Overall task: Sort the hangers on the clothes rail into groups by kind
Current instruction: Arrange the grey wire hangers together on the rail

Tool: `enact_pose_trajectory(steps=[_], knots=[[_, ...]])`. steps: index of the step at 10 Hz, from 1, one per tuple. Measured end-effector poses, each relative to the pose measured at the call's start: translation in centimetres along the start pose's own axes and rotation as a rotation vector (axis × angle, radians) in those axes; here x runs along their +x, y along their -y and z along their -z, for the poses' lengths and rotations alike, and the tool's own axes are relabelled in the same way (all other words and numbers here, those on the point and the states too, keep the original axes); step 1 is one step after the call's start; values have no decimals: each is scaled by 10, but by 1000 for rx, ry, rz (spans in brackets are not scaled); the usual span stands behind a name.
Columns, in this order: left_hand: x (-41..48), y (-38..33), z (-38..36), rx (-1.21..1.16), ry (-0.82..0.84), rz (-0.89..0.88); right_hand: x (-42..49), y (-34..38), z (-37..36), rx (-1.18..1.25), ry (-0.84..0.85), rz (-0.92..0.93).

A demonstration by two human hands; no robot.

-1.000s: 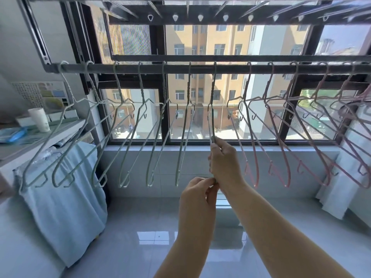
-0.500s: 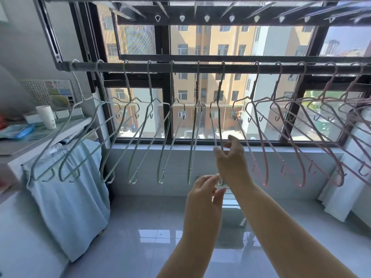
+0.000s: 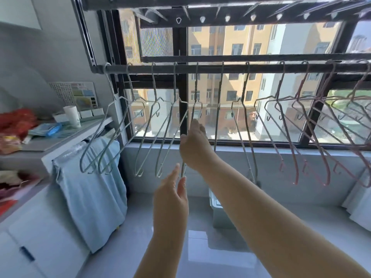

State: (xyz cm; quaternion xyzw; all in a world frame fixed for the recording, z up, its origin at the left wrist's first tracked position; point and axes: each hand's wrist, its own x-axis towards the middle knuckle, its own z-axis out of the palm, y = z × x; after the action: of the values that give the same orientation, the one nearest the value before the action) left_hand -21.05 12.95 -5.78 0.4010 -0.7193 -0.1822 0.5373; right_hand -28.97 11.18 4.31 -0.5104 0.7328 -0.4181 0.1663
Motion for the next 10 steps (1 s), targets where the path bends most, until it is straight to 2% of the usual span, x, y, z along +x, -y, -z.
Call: enact_pose_trajectory(steps=[1,4,7,9,10], knots=[[4,5,-1,-30,23,30,10,-2,-12,120,-101,-93],[16,15,-7,-20,70,-73,19,-15,-23,372,-130,-176],[20,11,-10,-17,105,-118,23,-24,-21,417,-190,-143],[19,14,-12,-3,105,-147,19,-25,-19,388,-176,-133],[17,13,-13,-16,107,-146,17,-26,-17,449,-152,-142]])
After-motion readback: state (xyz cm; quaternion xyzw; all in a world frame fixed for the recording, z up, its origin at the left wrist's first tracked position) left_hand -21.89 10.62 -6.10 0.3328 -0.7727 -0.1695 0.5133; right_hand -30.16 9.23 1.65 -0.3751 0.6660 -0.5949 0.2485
